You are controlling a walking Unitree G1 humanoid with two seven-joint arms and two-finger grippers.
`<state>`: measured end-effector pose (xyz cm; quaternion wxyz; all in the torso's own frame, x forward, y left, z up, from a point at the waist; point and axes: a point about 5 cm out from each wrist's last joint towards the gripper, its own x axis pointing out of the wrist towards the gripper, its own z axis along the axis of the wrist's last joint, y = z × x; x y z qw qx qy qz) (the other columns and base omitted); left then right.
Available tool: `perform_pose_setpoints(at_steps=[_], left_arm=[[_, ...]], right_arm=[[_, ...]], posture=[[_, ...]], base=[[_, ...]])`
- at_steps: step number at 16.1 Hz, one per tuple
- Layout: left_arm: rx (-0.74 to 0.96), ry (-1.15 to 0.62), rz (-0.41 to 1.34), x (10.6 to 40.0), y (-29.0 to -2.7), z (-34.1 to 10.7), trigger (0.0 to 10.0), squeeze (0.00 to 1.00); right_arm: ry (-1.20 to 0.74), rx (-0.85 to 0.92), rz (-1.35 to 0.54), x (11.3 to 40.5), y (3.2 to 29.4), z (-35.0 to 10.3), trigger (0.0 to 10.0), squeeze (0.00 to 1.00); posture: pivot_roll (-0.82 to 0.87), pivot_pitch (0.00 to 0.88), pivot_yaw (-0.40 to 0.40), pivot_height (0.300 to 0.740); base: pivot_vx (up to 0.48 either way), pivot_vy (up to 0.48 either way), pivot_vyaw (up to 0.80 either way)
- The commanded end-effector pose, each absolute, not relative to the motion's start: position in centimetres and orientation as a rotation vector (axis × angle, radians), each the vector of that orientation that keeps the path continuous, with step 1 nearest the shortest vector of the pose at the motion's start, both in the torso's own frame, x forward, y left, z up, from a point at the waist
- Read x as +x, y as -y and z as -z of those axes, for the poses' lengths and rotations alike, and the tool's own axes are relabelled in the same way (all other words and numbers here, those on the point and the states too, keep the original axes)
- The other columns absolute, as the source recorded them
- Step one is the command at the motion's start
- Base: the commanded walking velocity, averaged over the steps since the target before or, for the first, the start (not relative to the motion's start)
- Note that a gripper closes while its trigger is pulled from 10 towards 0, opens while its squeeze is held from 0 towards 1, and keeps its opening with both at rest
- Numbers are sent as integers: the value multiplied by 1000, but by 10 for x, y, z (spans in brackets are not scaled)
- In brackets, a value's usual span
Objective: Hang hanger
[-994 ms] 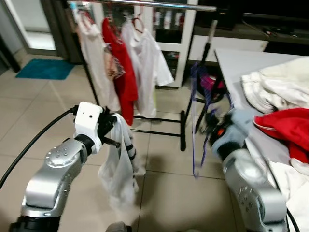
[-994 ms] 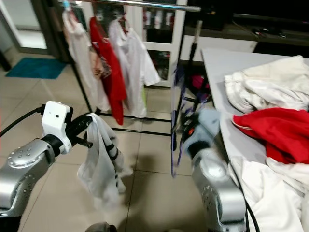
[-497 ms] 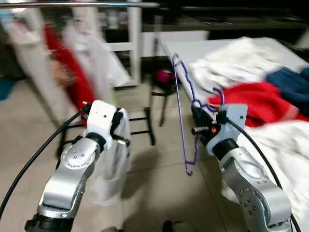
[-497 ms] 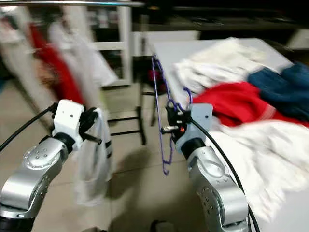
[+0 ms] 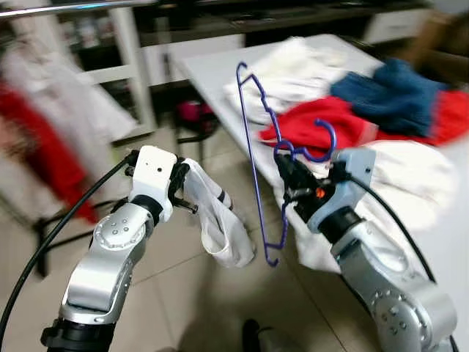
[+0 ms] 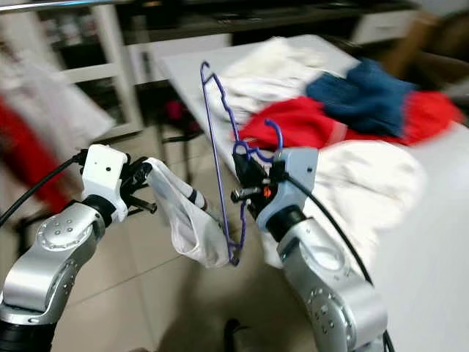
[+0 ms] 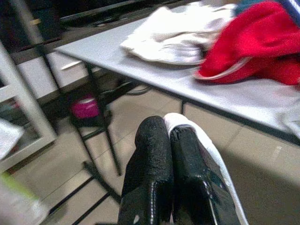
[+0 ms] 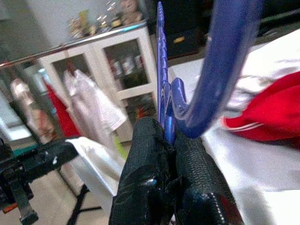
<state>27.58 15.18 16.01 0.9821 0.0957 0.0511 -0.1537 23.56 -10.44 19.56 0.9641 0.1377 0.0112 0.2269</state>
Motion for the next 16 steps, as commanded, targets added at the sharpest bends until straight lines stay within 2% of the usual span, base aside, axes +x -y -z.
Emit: perform_pose_setpoints(at_steps=[1,3,5,16], left_arm=[[212,-64,328,277,-149,-168,10000,0],[186,-51,326,279,-147,-173,10000,0],[188,-47,332,284,-146,-176,10000,0],[200,-53,368,292,-143,-178,10000,0]], right_arm=[[-8,286,-437,236,107,-198,10000,0],[61,266,-341,242,112,-204,10000,0],[19,291,-386,243,109,-204,10000,0],[-7,351,-251,240,118,-196,10000,0]], posture=[[-11,34,-17,740],[-10,28,-14,740],[-14,41,2,740],[-27,18,18,740]], base=[[0,0,-800],[0,0,-800],[0,127,-800],[0,378,-800]])
